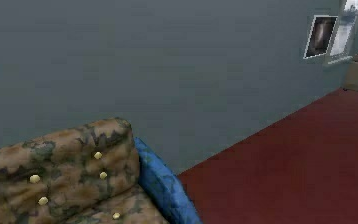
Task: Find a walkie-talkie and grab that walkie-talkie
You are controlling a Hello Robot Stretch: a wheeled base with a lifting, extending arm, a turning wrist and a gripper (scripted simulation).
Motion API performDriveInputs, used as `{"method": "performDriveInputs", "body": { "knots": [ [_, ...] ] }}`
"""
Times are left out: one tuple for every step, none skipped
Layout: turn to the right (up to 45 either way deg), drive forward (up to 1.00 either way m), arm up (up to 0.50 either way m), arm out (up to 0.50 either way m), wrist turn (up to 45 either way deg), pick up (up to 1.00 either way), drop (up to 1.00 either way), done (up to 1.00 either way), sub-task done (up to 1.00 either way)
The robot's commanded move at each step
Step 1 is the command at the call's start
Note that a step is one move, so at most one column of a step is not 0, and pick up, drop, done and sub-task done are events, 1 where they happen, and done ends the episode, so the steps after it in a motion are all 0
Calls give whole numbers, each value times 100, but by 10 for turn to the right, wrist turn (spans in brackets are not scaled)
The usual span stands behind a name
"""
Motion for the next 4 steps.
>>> {"method": "performDriveInputs", "body": {
  "knots": [
    [60, 0, 0, 0, 0, 0, 0, 0, 0],
    [0, 5, 0, 0, 0, 0, 0, 0, 0],
    [-450, 0, 0, 0, 0, 0, 0, 0, 0],
    [-450, 0, 0, 0, 0, 0, 0, 0, 0]
  ]
}}
